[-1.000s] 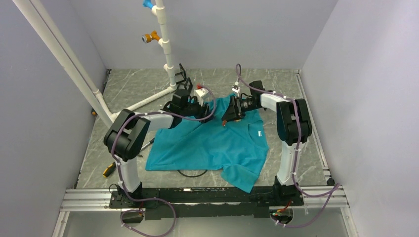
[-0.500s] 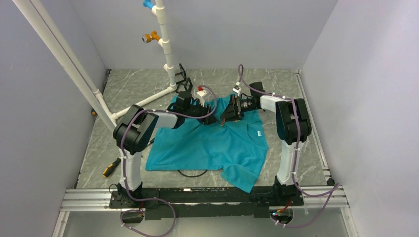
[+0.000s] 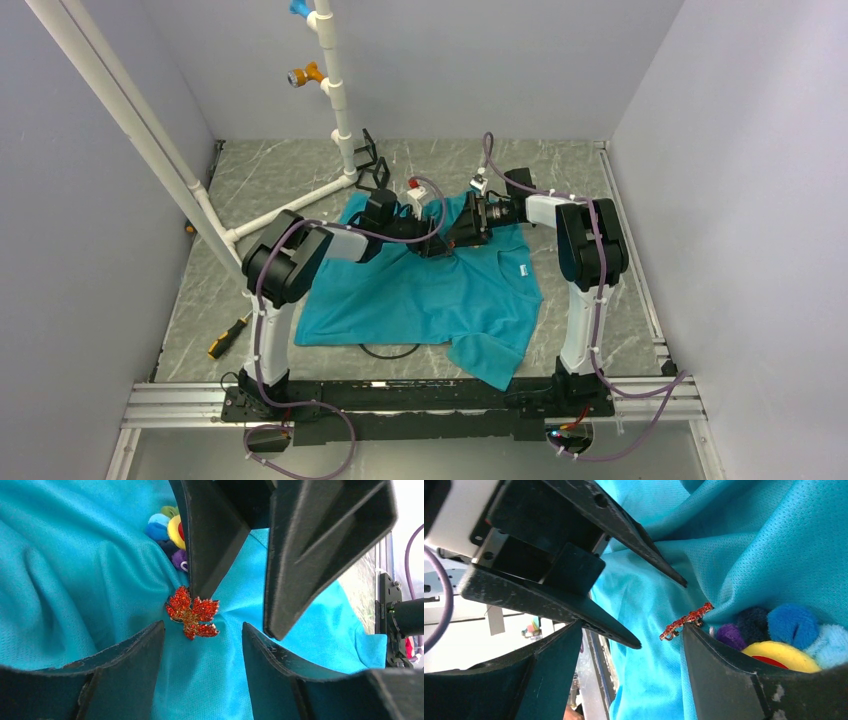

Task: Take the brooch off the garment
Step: Remove the brooch from the clothes.

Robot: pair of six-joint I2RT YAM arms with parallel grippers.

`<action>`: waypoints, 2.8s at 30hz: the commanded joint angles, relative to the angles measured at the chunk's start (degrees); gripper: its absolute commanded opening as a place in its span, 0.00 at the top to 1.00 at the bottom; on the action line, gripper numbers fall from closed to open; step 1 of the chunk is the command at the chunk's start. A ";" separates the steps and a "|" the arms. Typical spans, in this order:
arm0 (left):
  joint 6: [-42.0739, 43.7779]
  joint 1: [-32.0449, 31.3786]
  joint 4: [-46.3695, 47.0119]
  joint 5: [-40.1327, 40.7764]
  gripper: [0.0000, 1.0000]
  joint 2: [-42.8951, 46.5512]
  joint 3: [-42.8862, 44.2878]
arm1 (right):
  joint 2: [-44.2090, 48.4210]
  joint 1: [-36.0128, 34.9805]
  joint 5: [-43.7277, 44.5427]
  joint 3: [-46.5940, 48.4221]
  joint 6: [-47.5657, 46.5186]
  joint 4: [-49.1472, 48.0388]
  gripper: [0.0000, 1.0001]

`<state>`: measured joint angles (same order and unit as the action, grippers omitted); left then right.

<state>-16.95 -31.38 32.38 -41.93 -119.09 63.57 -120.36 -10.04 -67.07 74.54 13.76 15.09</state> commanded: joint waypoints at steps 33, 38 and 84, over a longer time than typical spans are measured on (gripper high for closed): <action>-0.18 -0.37 -1.16 2.69 0.87 -0.96 2.12 | 2.50 -0.25 -3.73 0.08 -0.90 -0.85 0.21; 0.38 0.11 -1.81 2.39 0.96 -0.32 1.31 | 3.08 0.17 -1.90 0.96 -4.07 2.06 0.22; 4.63 0.96 -13.32 -20.68 1.00 0.53 7.60 | 5.22 -4.03 4.72 5.31 -49.41 21.10 0.54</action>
<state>-12.86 -30.46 17.96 -59.05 -118.67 68.82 -114.74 -13.91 -59.22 77.23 -30.72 34.22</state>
